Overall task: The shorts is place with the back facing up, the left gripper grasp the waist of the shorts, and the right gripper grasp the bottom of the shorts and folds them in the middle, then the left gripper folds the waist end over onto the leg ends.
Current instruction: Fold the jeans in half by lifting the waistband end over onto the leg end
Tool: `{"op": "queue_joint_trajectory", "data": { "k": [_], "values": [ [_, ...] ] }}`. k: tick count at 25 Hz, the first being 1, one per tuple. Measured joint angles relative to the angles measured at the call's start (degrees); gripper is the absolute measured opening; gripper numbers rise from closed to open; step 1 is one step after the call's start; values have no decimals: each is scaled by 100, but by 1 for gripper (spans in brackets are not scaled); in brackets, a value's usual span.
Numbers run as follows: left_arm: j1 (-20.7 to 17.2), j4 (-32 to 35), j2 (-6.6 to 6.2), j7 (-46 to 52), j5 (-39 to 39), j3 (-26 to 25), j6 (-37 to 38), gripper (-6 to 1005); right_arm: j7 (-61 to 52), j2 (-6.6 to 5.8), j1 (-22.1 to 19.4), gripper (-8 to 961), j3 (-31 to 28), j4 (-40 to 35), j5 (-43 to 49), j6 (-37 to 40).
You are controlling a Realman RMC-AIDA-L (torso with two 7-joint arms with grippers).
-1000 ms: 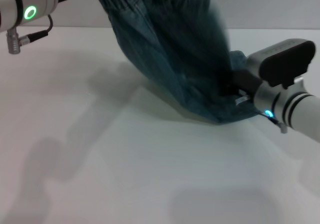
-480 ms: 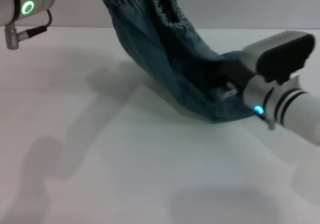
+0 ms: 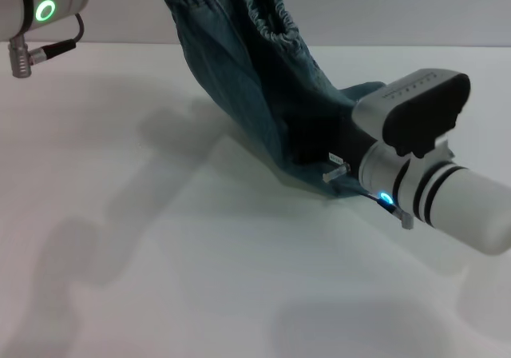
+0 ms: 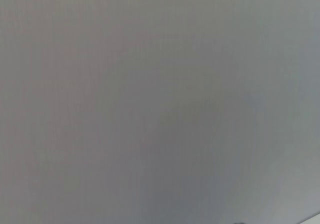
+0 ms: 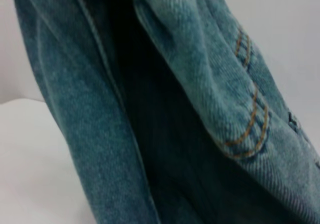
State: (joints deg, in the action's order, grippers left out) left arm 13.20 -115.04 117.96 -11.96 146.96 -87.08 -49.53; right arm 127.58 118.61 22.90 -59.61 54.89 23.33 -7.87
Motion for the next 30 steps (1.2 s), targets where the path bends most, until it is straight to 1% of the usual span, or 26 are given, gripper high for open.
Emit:
{"op": "queue_joint_trajectory", "data": {
  "k": [2,5,8,12,13,21,25,30],
  "values": [
    [-6,0,-1,0,0,-2,2,89,12,-10,-188,-1,-36,143,26,-91],
    [-17,0,-1,0,5,-2,5,89,121,-14,-552,-1,-116,343,96,-565],
    [-24,3,-1,1,20,-2,17,89,268,1,-802,-1,-185,402,119,-1026],
    [-54,8,-1,11,25,-39,48,89,348,3,-973,-1,-267,449,123,-1096],
    [-59,8,-1,11,15,-58,50,89,433,7,-1036,-1,-385,430,125,-1099],
    [-73,8,-1,5,5,-24,49,89,453,-5,-962,-1,-615,341,126,-1129],
    [-84,8,2,7,5,-19,49,89,393,9,-814,-1,-401,371,99,-1140],
    [-90,9,7,6,2,-1,57,89,356,25,-455,-1,-88,340,103,-1141]
  ]
}}
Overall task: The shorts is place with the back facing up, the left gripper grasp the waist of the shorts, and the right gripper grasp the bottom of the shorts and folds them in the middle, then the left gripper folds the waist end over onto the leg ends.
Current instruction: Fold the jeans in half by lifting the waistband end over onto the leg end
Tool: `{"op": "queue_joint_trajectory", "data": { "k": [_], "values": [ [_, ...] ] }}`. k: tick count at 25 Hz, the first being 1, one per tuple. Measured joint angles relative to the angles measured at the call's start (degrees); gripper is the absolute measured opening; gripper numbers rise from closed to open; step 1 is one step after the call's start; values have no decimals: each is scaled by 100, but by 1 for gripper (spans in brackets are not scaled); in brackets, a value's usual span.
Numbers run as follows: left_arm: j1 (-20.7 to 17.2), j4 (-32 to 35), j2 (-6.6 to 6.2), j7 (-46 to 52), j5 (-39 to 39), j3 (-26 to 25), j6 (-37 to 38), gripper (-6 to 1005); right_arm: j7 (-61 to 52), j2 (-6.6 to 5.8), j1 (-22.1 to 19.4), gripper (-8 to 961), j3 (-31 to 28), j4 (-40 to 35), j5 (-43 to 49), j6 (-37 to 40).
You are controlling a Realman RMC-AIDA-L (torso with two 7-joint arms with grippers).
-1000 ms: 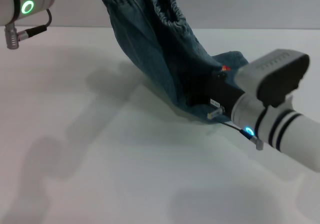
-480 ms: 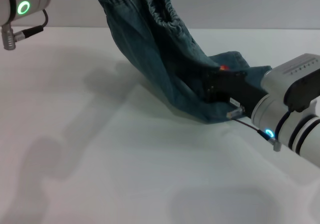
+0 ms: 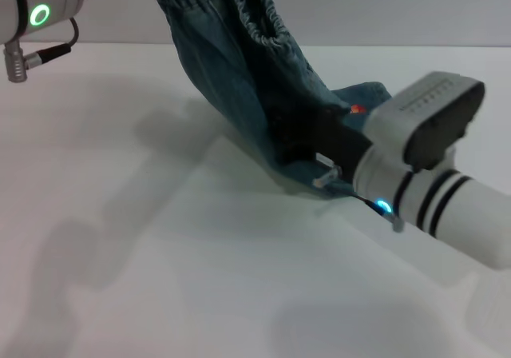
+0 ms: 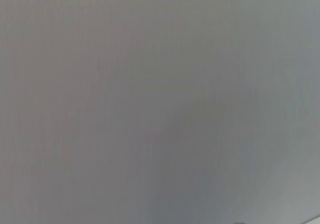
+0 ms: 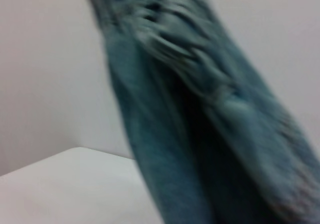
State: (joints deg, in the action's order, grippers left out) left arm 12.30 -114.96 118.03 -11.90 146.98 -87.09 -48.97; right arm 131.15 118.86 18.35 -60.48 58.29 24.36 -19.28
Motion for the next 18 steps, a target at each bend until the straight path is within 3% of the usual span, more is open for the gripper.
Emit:
{"op": "queue_joint_trajectory", "data": {
  "k": [4,12,18],
  "values": [
    [0,0,1,0,-2,33,5,89,-1,-11,235,-1,-52,-51,1,33],
    [-44,49,-6,-3,-2,61,-25,89,21,-44,225,-1,-214,370,29,-3],
    [-125,25,-10,-1,-20,206,-91,89,5,-57,368,-1,-742,431,385,-8]
  ]
}}
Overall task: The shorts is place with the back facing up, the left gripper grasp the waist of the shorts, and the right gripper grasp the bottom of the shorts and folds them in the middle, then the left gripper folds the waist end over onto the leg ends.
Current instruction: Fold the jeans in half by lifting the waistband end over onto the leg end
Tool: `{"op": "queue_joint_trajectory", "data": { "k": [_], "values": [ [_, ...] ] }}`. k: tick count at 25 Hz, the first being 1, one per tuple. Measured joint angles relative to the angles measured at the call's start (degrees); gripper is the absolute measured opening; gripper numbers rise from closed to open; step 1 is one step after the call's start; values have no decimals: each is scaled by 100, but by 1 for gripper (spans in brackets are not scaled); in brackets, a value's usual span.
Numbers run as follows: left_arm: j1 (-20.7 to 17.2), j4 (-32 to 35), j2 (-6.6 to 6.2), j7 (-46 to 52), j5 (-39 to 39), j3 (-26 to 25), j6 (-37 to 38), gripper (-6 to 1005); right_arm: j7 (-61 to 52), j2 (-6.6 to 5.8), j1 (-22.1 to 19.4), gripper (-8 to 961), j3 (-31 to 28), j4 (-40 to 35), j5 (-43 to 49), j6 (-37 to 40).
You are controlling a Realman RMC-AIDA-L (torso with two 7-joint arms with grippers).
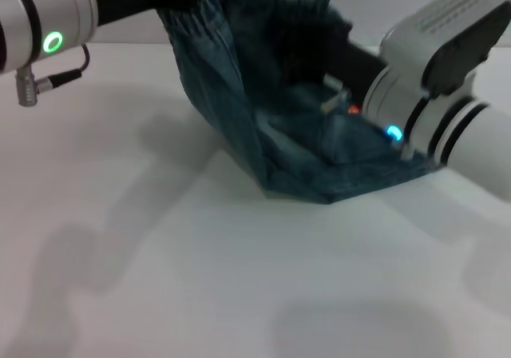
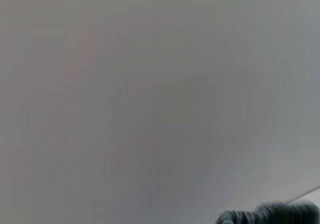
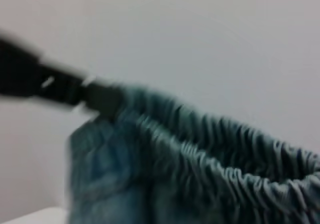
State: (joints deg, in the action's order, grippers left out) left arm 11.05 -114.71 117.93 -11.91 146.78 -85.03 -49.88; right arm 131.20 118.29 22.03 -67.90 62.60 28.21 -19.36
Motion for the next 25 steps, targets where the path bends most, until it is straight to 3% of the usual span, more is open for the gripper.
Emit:
{"op": "queue_joint_trajectory", "data": {
  "k": [8,13,18,21,25],
  "values": [
    [-78,-33,-11,-11,-214,174,-20,89,-2,-53,305,-1,-817,-81,483,-4],
    [-78,-35,-10,-13,-218,209,-26,89,42,-52,867,-1,-1247,-785,644,-35],
    [-69,-22,-16,-13,-220,169,-45,89,30,-54,1166,-1,-1325,-1185,652,-171],
    [-50,-3,-16,-13,-220,164,-49,89,25,11,1172,-1,-1275,-1249,638,-304],
    [-5,30,-11,-13,-198,150,-48,89,211,73,789,0,-1185,-926,635,-370]
  ]
}}
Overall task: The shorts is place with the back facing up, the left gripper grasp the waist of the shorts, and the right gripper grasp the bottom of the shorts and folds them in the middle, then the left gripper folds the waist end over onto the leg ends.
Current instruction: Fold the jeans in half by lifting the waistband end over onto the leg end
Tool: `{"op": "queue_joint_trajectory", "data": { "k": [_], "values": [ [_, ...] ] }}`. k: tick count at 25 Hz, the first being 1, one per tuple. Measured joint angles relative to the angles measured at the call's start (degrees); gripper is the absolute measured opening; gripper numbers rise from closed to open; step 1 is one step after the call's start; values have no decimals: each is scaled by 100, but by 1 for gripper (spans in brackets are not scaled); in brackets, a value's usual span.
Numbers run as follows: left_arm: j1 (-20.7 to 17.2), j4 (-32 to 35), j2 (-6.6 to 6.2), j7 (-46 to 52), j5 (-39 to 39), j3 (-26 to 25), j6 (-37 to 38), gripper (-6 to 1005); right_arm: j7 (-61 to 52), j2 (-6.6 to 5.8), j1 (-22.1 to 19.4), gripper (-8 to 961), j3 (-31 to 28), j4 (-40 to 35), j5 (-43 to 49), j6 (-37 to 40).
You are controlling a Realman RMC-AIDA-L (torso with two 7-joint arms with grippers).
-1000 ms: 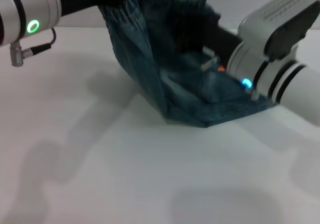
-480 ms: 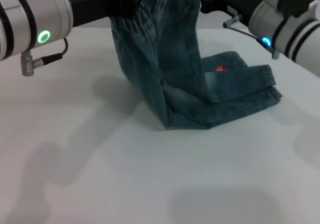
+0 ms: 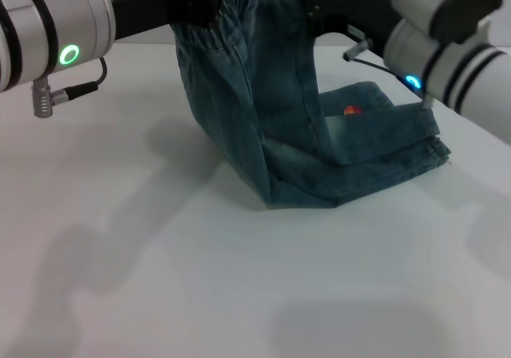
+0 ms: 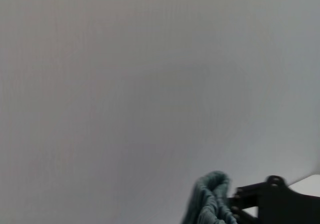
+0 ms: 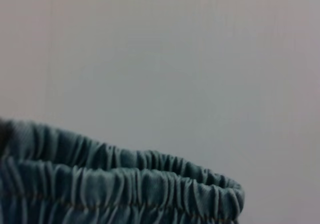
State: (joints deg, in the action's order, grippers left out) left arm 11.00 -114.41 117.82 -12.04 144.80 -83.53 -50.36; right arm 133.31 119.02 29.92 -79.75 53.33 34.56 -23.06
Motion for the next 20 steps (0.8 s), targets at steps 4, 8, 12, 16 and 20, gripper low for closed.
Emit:
{"op": "queue_joint_trajectory", "data": {
  "k": [4,8,12,16,20],
  "values": [
    [20,28,-2,-3,-10,-41,-1,90,114,7,-433,0,8,333,-34,-5],
    [0,-28,-6,-7,-22,-27,-1,90,136,9,-600,0,26,307,-37,-72],
    [33,-47,-5,-14,-23,44,-25,90,136,11,-527,0,31,195,-40,-91],
    [51,14,1,-17,-17,15,-27,90,121,12,-863,0,209,561,-51,-131],
    [20,61,5,-18,-18,-51,-27,90,103,15,-1463,0,557,1027,-121,-154]
  ]
}}
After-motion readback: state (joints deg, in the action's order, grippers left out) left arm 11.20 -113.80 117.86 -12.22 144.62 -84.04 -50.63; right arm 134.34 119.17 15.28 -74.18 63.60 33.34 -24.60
